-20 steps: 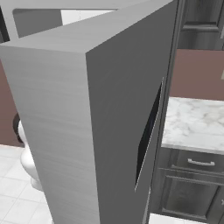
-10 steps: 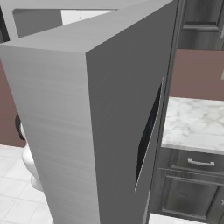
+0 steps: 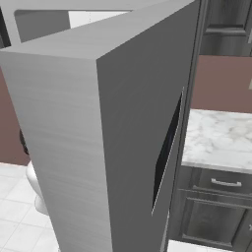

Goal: Pick the cheese from the fridge and the cheese grater from the cabinet and place them next to the salad bowl.

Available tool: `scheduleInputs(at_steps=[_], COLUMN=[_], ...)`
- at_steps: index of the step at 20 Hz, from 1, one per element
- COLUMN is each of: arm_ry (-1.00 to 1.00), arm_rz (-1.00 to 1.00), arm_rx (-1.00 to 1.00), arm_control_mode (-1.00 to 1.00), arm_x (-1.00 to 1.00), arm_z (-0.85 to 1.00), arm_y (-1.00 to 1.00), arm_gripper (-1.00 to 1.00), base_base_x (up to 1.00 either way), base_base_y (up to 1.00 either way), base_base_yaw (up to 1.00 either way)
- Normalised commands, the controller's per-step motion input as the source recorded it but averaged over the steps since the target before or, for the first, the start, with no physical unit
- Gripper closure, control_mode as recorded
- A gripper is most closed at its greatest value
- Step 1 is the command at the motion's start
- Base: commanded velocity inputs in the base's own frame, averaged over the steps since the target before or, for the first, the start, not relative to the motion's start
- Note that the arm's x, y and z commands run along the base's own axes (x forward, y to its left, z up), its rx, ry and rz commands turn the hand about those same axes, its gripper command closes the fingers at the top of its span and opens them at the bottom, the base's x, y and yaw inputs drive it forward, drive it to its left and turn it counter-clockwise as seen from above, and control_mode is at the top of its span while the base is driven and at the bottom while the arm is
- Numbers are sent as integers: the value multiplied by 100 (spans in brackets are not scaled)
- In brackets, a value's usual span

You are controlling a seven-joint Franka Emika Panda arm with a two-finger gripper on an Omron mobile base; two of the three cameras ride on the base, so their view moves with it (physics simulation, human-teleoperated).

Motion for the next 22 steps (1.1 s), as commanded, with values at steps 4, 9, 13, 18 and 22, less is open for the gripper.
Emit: scheduleInputs(at_steps=[4, 9, 13, 18, 22], arm_ry=[0, 0, 0, 0, 0], arm_rz=[0, 0, 0, 0, 0], arm_rx=[0, 0, 0, 0, 0], arm_control_mode=[-100, -100, -100, -100, -100], arm_x=[1, 2, 0, 0, 0], arm_z=[-9, 0, 0, 0, 0], arm_y=[0, 0, 0, 0, 0], arm_gripper=[-100, -100, -100, 100, 100], base_base_x=[0, 0, 0, 0, 0], base_base_y=[0, 0, 0, 0, 0], base_base_yaw=[0, 0, 0, 0, 0])
